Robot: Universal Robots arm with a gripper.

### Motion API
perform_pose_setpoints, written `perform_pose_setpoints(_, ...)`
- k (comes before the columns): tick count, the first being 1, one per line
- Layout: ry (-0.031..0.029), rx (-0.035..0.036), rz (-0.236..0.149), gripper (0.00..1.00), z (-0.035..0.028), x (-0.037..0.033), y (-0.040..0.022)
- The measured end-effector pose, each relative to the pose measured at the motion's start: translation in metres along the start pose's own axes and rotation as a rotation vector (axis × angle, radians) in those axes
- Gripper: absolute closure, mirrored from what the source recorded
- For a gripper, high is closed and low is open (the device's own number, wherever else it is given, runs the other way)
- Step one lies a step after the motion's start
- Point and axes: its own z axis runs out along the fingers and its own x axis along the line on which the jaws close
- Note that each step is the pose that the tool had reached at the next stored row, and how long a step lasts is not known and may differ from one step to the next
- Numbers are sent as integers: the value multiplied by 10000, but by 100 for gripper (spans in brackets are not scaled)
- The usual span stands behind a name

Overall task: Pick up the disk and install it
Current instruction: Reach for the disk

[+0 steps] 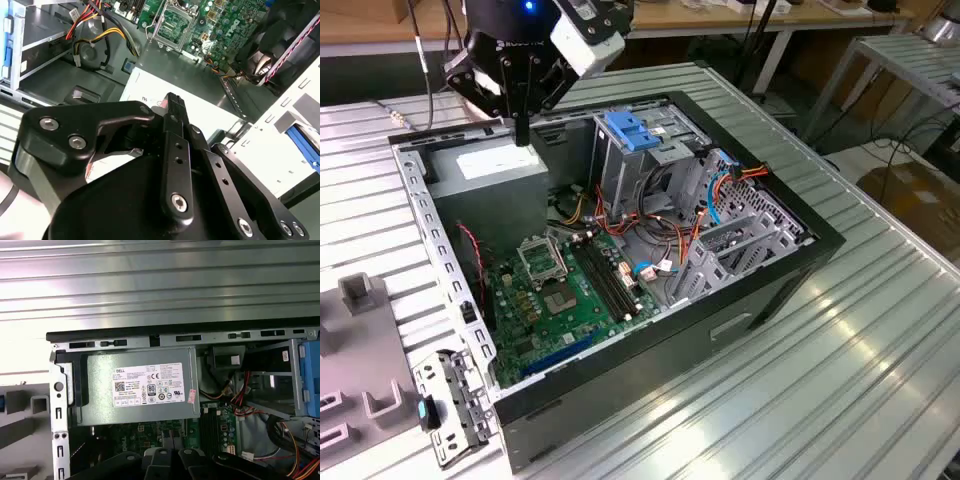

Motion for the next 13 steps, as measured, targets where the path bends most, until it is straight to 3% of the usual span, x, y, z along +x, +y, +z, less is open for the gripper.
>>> perform_pose_setpoints(13, 0, -4, 1, 89, -8, 277, -21)
